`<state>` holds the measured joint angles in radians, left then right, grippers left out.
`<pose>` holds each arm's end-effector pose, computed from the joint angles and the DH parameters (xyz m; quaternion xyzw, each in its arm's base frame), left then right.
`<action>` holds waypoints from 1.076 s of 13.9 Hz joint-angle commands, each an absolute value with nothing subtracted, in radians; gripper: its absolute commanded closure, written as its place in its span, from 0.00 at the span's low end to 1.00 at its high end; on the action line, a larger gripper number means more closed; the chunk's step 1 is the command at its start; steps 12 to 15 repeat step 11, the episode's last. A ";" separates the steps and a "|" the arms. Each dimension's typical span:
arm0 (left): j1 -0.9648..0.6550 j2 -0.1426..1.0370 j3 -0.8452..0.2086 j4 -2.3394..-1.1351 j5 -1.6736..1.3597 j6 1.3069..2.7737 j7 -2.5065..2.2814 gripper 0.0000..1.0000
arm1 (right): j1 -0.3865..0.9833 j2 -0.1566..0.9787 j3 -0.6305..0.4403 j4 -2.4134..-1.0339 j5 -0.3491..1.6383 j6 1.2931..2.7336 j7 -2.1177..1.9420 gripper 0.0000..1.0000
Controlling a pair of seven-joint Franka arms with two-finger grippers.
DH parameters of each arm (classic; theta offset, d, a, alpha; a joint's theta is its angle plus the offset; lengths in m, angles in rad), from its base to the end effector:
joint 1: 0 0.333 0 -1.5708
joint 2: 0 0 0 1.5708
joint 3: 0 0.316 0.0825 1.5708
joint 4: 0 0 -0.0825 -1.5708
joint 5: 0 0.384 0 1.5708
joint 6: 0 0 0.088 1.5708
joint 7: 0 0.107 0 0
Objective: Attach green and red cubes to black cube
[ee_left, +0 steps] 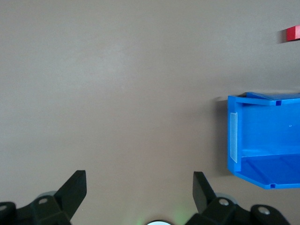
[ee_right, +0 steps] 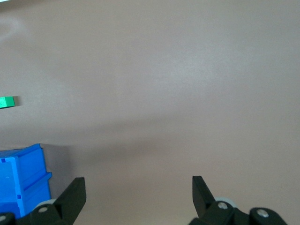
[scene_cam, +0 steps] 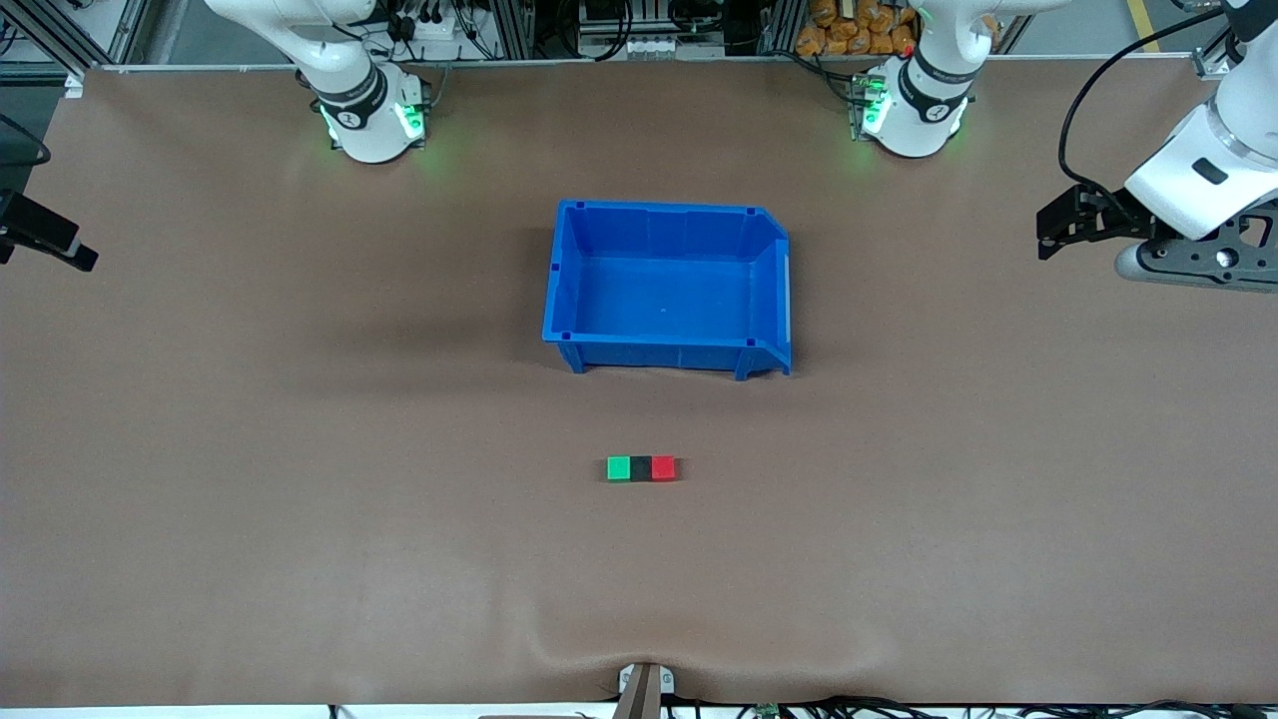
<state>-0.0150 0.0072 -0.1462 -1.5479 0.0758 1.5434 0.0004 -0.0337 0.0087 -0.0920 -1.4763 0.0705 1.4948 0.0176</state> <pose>0.5483 -0.0805 0.6292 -0.9961 0.0798 0.0028 0.0377 0.5465 -0.0607 0.6575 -0.9970 0.0687 -0.0068 0.0344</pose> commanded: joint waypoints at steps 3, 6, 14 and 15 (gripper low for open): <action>-0.009 0.008 -0.150 -1.543 0.071 1.549 -0.011 0.00 | -0.037 -0.035 -0.086 -1.509 0.055 1.511 0.002 0.00; -0.009 0.008 -0.150 -1.543 0.071 1.549 -0.011 0.00 | -0.037 -0.035 -0.087 -1.508 0.054 1.513 0.002 0.00; -0.009 0.009 -0.150 -1.543 0.072 1.549 -0.011 0.00 | -0.038 -0.034 -0.089 -1.508 0.055 1.511 0.002 0.00; -0.009 0.009 -0.150 -1.543 0.072 1.549 -0.011 0.00 | -0.038 -0.034 -0.089 -1.508 0.055 1.511 0.002 0.00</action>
